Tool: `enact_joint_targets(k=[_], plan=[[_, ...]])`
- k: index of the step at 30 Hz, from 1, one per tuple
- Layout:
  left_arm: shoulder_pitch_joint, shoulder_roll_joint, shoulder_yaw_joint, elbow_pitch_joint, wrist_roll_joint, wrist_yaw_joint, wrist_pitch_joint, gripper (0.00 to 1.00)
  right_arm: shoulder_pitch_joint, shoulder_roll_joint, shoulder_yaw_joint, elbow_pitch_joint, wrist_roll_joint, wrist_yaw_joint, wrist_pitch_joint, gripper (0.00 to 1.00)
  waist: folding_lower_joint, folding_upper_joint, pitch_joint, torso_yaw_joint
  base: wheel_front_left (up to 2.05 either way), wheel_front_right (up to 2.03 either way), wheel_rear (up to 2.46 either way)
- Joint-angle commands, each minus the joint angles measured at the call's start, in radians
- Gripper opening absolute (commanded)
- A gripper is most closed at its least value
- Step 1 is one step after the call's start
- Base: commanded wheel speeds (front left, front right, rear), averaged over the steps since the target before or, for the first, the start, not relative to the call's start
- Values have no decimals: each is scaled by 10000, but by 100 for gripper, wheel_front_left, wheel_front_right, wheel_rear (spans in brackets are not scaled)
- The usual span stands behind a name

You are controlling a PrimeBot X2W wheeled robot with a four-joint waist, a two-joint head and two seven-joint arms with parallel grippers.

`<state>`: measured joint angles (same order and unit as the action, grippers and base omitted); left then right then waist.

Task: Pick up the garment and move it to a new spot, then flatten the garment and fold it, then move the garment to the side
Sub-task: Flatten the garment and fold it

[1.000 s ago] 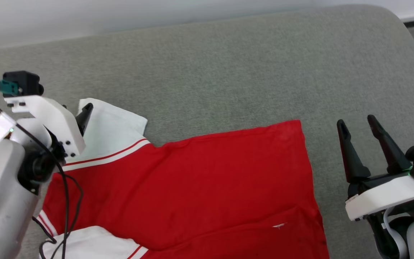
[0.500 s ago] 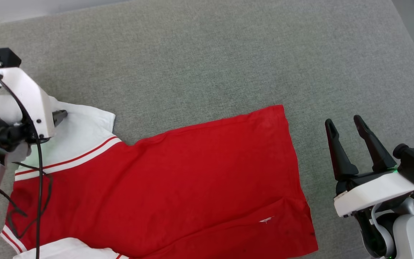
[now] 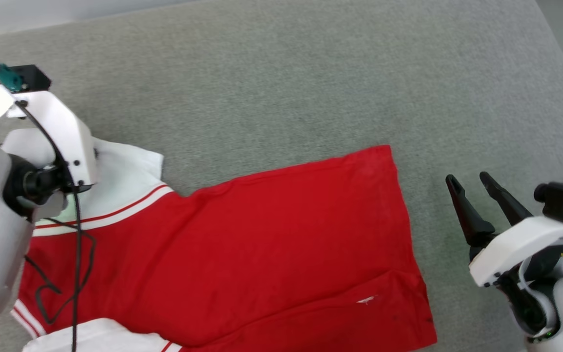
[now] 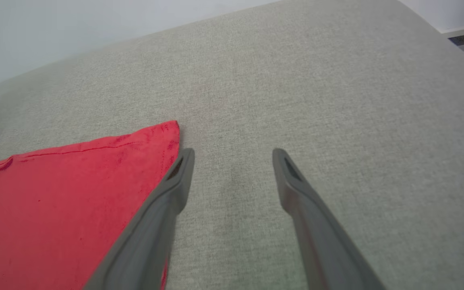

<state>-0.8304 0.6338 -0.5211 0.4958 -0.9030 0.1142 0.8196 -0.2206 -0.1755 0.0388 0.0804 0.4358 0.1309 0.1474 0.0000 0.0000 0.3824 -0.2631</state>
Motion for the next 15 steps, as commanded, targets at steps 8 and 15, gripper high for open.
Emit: enact_joint_targets(k=[8, 15], plan=[[-559, -476, -233, -419, 346, -252, -646, 0, -1095, -1291, 466, 968, 1145, -5, 2330, 100, 0, 0, -394, 1012, 0, 0, 0], [-789, -687, -384, -1041, 468, -390, -872, 0, -2195, -1918, 1379, 1562, 1792, -5, 3746, 100, 0, 0, -207, 1682, 0, 0, 0]])
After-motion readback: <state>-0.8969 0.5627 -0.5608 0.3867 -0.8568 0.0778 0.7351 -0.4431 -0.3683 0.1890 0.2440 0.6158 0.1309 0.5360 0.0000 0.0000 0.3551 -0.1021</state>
